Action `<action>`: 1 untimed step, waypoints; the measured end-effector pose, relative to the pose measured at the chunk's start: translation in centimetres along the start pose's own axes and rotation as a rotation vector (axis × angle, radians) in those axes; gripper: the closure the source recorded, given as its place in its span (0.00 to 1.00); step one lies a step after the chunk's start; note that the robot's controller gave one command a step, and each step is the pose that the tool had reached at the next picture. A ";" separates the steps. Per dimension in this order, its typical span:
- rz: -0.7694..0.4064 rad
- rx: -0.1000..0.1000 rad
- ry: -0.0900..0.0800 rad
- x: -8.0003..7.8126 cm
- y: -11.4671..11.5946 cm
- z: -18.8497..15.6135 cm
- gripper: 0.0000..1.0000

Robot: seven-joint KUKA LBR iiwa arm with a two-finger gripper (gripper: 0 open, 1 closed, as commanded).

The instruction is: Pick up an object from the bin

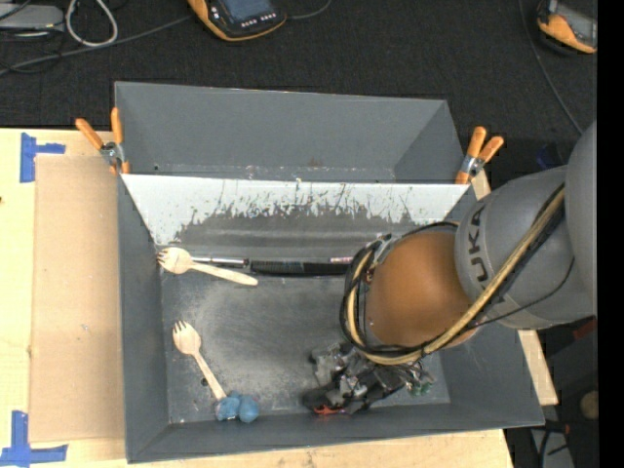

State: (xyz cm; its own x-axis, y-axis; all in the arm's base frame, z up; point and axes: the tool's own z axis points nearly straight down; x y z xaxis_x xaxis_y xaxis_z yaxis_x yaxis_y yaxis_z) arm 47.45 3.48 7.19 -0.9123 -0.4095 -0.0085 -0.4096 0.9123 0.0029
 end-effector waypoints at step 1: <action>0.000 0.000 0.000 0.0 0.0 0.0 1.00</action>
Offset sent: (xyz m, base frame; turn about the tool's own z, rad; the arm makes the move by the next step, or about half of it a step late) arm 0.0000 0.0000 0.0000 0.0000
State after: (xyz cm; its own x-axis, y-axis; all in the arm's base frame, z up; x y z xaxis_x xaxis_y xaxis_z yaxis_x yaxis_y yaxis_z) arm 47.45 3.48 7.19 -0.9124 -0.4092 -0.0084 -0.4092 0.9124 0.0029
